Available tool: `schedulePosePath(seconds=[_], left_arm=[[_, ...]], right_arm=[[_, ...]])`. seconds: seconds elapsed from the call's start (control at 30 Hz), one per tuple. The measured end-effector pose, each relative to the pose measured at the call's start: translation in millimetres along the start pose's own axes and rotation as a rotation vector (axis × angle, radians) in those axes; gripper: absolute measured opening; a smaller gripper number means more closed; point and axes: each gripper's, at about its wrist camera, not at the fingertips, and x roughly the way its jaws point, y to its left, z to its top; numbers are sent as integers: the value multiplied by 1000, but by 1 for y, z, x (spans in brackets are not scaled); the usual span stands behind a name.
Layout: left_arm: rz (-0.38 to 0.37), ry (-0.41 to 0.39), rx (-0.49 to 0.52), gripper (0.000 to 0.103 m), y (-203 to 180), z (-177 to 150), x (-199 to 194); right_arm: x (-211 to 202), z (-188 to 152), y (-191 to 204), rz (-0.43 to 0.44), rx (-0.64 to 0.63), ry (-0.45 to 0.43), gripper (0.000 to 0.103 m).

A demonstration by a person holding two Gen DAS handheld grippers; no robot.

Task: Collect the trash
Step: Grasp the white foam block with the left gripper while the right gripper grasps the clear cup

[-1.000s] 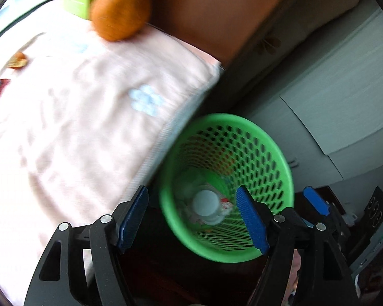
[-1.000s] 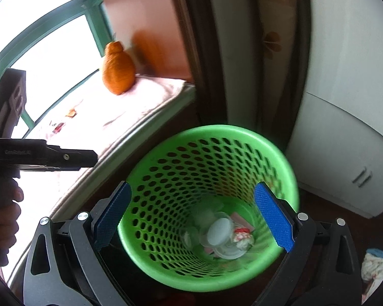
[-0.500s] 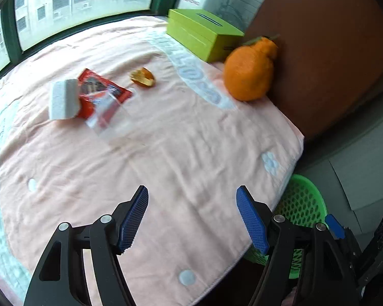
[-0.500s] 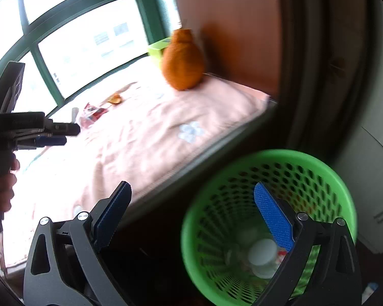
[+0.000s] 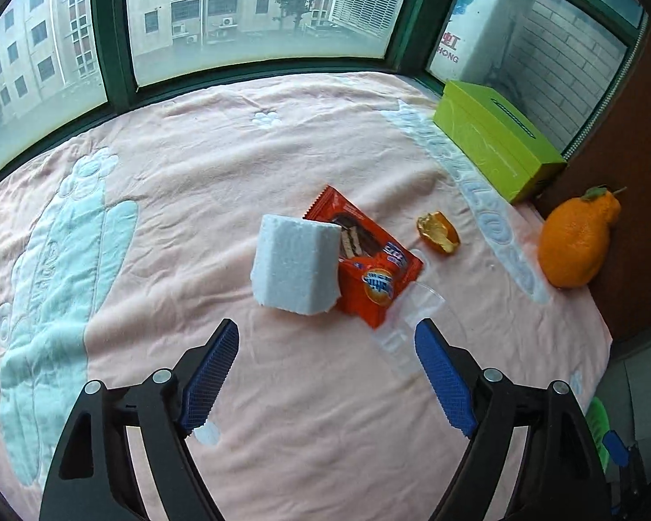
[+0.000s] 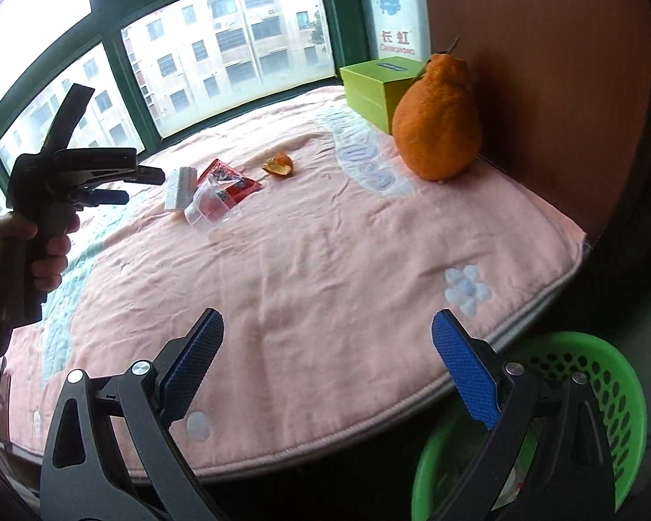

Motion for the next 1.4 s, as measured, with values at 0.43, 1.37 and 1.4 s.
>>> schedulePosePath(seconds=[0.43, 1.37, 1.4], left_arm=[[-18, 1, -13, 87, 19, 31, 54], [-118, -64, -19, 57, 41, 35, 55], [-123, -71, -25, 57, 43, 34, 52]], right_arm=[[50, 29, 37, 65, -83, 38, 96], [145, 71, 117, 117, -269, 70, 91], [150, 72, 118, 116, -274, 76, 90]])
